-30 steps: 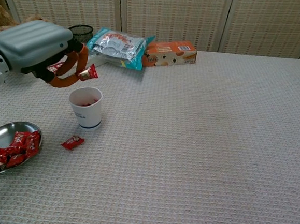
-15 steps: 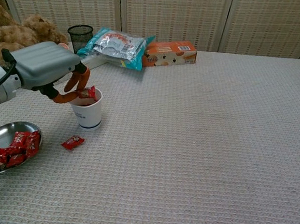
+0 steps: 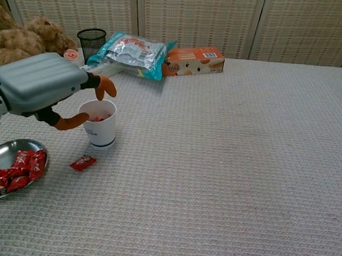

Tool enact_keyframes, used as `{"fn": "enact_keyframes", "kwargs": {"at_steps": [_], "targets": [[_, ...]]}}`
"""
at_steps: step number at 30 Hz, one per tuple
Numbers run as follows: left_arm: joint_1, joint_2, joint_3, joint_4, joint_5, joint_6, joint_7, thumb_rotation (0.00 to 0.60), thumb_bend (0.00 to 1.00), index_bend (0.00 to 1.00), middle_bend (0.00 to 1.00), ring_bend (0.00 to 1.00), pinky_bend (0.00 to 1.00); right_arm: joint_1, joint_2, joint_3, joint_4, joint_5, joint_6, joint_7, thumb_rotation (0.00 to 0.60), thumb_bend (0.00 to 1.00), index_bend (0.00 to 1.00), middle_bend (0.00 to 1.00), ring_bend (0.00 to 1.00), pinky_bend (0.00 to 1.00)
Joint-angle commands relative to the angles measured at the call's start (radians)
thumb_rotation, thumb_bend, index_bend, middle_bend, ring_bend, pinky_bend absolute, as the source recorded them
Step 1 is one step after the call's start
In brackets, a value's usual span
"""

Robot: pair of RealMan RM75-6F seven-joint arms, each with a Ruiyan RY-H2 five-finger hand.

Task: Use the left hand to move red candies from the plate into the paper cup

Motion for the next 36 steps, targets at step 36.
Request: {"fn": "enact_keyframes", "kwargs": {"at_steps": [36], "targets": [[0.108, -0.203, 0.09, 0.393, 0.129, 0.003, -0.082, 0.6, 0.44, 0.36, 0.39, 0.85, 1.0, 0.001, 0.0, -0.001, -0.002, 0.001, -0.004, -0.006, 0.6, 0.08, 0.0, 0.0, 0.0, 0.0]]}}
